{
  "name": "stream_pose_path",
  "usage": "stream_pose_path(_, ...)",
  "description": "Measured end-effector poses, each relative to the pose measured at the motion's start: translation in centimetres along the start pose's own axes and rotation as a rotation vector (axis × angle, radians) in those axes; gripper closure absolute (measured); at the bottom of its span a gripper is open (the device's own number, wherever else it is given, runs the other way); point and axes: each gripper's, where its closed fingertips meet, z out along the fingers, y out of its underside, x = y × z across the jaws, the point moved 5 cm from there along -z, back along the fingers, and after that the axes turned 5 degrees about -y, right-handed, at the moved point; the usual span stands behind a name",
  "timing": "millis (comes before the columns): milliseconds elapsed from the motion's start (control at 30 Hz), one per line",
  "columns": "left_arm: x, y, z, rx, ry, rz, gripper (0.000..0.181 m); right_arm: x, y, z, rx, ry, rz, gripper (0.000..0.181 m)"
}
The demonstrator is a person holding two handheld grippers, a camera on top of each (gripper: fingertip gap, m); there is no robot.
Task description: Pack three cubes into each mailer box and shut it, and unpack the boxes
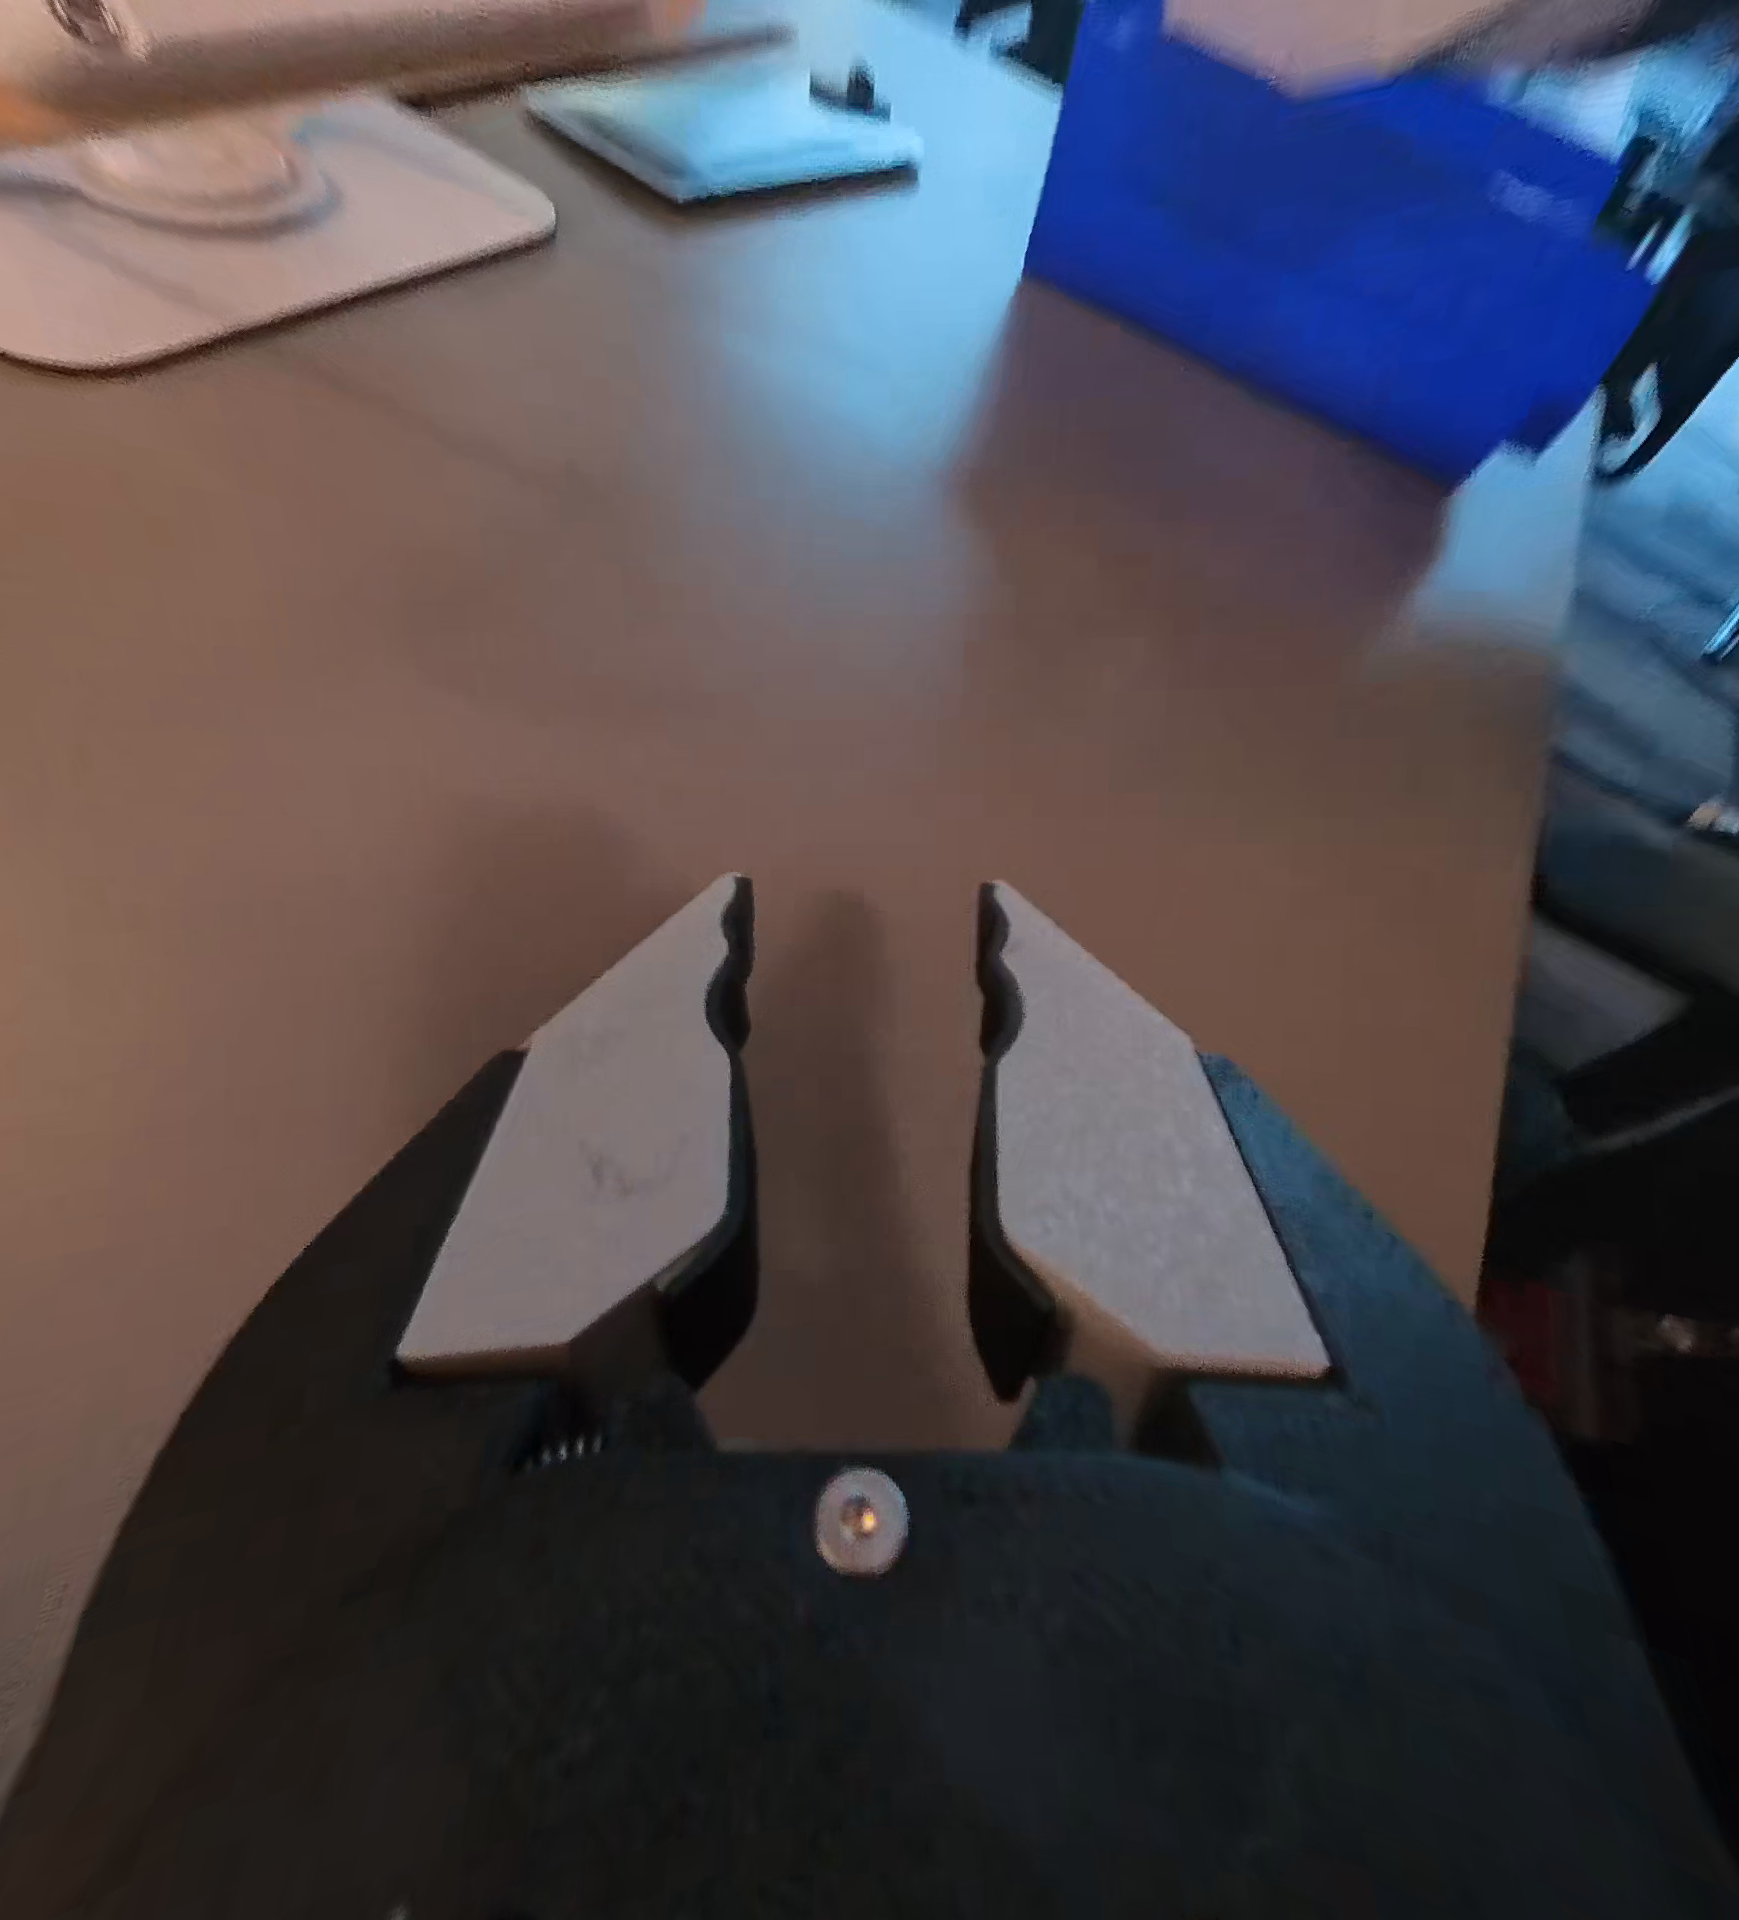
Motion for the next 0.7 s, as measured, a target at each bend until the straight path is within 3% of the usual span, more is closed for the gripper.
stream_pose_path(167,0.1,-1.6,2.2,0.147,0.041,-0.105,0.143,-2.5,-0.2,4.8,0.034,-0.106,0.039,0.115)
stream_pose_path(267,0.7,-0.9,3.1,0.106,0.060,-0.078,0.144,-5.3,0.8,6.3,-0.016,-0.187,0.045,0.088)
stream_pose_path(367,1.0,-0.8,2.9,0.117,0.041,-0.042,0.146,-6.1,2.3,5.8,-0.068,-0.130,0.023,0.108)
stream_pose_path(433,0.9,-0.9,2.8,0.128,0.044,-0.052,0.147,-6.1,3.0,4.8,-0.068,-0.113,0.050,0.107)
stream_pose_path(567,0.9,-0.9,2.8,0.127,0.075,-0.089,0.146,-5.9,4.3,2.4,-0.064,-0.132,0.100,0.127)
stream_pose_path(633,0.9,-0.8,2.8,0.120,0.084,-0.091,0.146,-6.0,4.5,1.4,-0.043,-0.182,0.129,0.137)
stream_pose_path(700,1.0,-0.7,3.0,0.102,0.087,-0.087,0.146,-7.1,3.4,0.9,0.018,-0.317,0.158,0.161)
